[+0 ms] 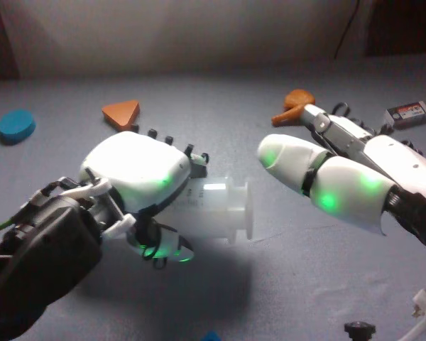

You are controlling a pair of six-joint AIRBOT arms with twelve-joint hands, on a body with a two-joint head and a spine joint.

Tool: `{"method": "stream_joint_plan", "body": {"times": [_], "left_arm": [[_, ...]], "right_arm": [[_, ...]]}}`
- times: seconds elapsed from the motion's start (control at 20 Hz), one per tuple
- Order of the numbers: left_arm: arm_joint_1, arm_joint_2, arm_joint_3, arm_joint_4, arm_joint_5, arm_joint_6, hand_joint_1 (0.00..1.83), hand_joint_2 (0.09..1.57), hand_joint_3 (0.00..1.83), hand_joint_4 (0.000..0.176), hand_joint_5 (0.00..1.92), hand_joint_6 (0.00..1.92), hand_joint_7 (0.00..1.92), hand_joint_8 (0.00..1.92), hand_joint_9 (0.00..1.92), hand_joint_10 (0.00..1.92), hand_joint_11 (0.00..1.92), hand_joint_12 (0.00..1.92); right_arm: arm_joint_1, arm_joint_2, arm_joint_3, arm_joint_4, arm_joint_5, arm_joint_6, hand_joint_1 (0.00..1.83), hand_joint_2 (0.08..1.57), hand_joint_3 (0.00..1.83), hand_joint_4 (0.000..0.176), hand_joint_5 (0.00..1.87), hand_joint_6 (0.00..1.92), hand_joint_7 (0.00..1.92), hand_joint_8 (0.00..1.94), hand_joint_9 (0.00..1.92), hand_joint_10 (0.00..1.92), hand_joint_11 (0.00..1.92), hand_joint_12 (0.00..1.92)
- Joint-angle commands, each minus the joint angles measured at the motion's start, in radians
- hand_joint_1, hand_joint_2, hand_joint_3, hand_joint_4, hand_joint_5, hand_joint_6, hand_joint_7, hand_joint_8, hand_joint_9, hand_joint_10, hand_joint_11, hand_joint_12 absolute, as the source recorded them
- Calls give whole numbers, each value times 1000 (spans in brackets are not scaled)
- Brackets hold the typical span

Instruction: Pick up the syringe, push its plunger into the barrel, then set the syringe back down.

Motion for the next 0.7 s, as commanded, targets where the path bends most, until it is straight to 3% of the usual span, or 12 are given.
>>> {"method": "stream_joint_plan", "body": {"times": [0.0,0.05,0.2,0.4,0.65], "left_arm": [[-6,-6,6,47,-107,13,1384,1085,0,0,1016,791,1055,896,939,1166,845,1076],[-5,-14,10,47,-105,16,1384,1085,1,0,1014,783,1054,902,939,1169,843,1077],[7,-29,18,47,-105,18,1385,1085,0,0,1018,786,1043,919,943,1159,831,1074],[22,-31,26,47,-103,16,1383,1089,0,0,1010,805,1039,922,930,1179,811,1084],[23,-38,50,47,-85,10,1382,1092,0,0,1019,795,1013,953,932,1179,810,1088]], "right_arm": [[0,5,6,-97,70,-36,0,1090,1,1,52,6,124,10,93,6,0,520],[-8,5,10,-97,79,-63,0,1090,1,2,52,6,125,9,93,6,0,520],[-15,2,15,-97,118,-258,0,1091,1,2,43,1,108,0,84,1,0,525],[-13,-2,15,-97,139,-321,0,1091,0,2,44,1,106,0,72,1,0,483],[-17,-9,16,-97,147,-327,0,1091,0,1,53,3,112,2,81,3,0,501]]}}
